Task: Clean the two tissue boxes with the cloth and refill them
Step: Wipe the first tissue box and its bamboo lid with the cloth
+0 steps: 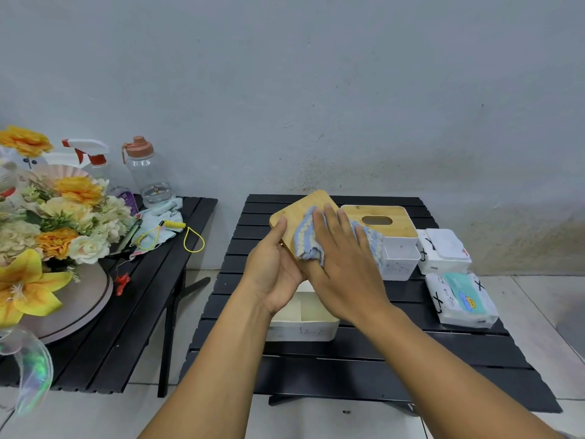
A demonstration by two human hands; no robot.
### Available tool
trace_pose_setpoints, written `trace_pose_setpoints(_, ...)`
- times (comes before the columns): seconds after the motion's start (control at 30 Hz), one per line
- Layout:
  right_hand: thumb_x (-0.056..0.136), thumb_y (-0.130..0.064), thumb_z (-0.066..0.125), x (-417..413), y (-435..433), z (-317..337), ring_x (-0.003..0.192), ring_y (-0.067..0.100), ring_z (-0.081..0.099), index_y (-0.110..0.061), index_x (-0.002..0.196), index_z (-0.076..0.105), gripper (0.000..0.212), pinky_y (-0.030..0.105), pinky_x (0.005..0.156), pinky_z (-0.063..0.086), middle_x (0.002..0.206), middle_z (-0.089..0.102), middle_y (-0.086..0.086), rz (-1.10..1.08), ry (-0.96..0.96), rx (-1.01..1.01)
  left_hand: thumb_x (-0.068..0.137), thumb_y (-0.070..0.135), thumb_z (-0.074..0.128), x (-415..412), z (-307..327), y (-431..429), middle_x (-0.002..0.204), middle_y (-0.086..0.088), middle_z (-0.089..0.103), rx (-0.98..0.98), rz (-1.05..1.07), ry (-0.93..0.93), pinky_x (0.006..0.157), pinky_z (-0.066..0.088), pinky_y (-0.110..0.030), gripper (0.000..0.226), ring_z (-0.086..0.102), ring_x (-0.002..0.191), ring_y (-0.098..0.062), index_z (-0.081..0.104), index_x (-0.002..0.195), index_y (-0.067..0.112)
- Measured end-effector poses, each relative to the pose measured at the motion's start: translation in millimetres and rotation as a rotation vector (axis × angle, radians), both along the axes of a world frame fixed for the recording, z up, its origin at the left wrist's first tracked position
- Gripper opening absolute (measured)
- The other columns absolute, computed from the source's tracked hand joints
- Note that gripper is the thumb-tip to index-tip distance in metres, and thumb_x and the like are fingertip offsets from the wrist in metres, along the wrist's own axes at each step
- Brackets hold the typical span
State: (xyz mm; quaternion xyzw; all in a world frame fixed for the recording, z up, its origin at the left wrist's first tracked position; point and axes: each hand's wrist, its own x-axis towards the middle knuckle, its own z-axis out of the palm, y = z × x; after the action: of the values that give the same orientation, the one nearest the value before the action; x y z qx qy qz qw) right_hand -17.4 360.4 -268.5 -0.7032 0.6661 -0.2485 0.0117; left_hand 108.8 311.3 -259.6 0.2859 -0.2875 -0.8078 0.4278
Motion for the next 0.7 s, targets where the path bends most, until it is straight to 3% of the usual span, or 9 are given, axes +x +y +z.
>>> trace_pose_setpoints(0.13, 0.095, -0.044, 0.023, 7, -11, 13, 0.152, 0.009, -0.011, -0.025, 0.159, 0.006, 0.070, 0.033, 0.122, -0.011, 0.167, -0.003, -0.009, -0.105, -0.246, -0.001, 0.111, 0.040, 0.035, -2, -4, 1, 0.139, -0.015, 0.066, -0.022, -0.017, -0.021, 0.101, 0.053, -0.044, 0.051, 0.064, 0.129, -0.029, 0.059, 0.142, 0.007)
trace_pose_setpoints(0.23, 0.091, -0.046, 0.022, 16, 1, 6, 0.152, 0.009, -0.010, -0.029, 0.159, 0.010, 0.071, 0.038, 0.124, -0.005, 0.167, 0.003, -0.010, 0.017, -0.224, -0.026, 0.111, 0.042, 0.035, -1, -3, -1, 0.129, -0.014, 0.071, 0.003, 0.006, -0.004, 0.097, 0.053, -0.040, 0.053, 0.068, 0.117, -0.027, 0.065, 0.133, 0.006)
trace_pose_setpoints(0.3, 0.096, -0.038, 0.034, 12, 13, -4, 0.153, 0.013, 0.006, -0.031, 0.157, 0.019, 0.063, 0.043, 0.123, 0.013, 0.165, 0.017, -0.008, 0.067, -0.138, 0.014, 0.111, 0.043, 0.034, 1, -2, -2, 0.123, -0.013, 0.074, 0.023, 0.026, -0.018, 0.095, 0.052, -0.041, 0.053, 0.070, 0.109, -0.026, 0.068, 0.127, 0.005)
trace_pose_setpoints(0.33, 0.096, -0.032, 0.039, 6, 17, -3, 0.149, 0.019, 0.025, -0.036, 0.153, 0.028, 0.059, 0.045, 0.116, 0.030, 0.159, 0.033, -0.005, 0.028, -0.148, 0.023, 0.111, 0.042, 0.034, 1, -3, -2, 0.124, -0.012, 0.074, 0.018, 0.037, -0.035, 0.096, 0.053, -0.043, 0.053, 0.071, 0.111, -0.026, 0.067, 0.129, 0.005)
trace_pose_setpoints(0.4, 0.089, -0.023, 0.036, -3, 16, 4, 0.108, 0.031, 0.063, -0.042, 0.133, 0.048, 0.049, 0.042, 0.083, 0.053, 0.112, 0.068, 0.001, -0.133, -0.314, -0.065, 0.112, 0.041, 0.034, 0, -4, 0, 0.125, -0.014, 0.074, -0.008, 0.055, -0.074, 0.099, 0.054, -0.048, 0.052, 0.072, 0.113, -0.028, 0.064, 0.134, 0.005)
trace_pose_setpoints(0.47, 0.091, -0.016, 0.036, -12, 3, 19, 0.081, 0.034, 0.065, -0.033, 0.117, 0.058, 0.038, 0.034, 0.062, 0.047, 0.079, 0.066, 0.002, -0.339, -0.528, -0.222, 0.112, 0.041, 0.035, -4, -4, 5, 0.127, -0.015, 0.073, -0.022, 0.053, -0.078, 0.106, 0.049, -0.057, 0.049, 0.070, 0.117, -0.034, 0.063, 0.135, 0.008)
trace_pose_setpoints(0.6, 0.098, -0.012, 0.047, -20, -19, 45, 0.085, 0.023, 0.063, -0.027, 0.139, 0.053, 0.044, 0.035, 0.070, 0.050, 0.103, 0.069, 0.000, -0.410, -0.642, -0.516, 0.111, 0.041, 0.036, -9, -2, 9, 0.122, -0.012, 0.075, -0.021, 0.044, -0.061, 0.106, 0.046, -0.061, 0.044, 0.070, 0.116, -0.040, 0.064, 0.130, 0.013)
trace_pose_setpoints(0.63, 0.097, -0.015, 0.049, -16, -21, 44, 0.091, 0.023, 0.064, -0.030, 0.142, 0.047, 0.047, 0.037, 0.075, 0.052, 0.113, 0.068, 0.000, -0.342, -0.595, -0.469, 0.111, 0.041, 0.037, -10, -2, 9, 0.121, -0.012, 0.074, -0.027, 0.037, -0.062, 0.104, 0.049, -0.058, 0.044, 0.071, 0.114, -0.038, 0.066, 0.130, 0.013)
trace_pose_setpoints(0.7, 0.097, -0.021, 0.047, -3, -24, 27, 0.131, 0.025, 0.049, -0.031, 0.150, 0.036, 0.056, 0.041, 0.104, 0.042, 0.148, 0.049, -0.001, -0.149, -0.412, -0.254, 0.111, 0.040, 0.038, -12, 1, 11, 0.122, -0.009, 0.074, -0.042, 0.020, -0.071, 0.098, 0.053, -0.050, 0.044, 0.073, 0.108, -0.029, 0.070, 0.127, 0.014)
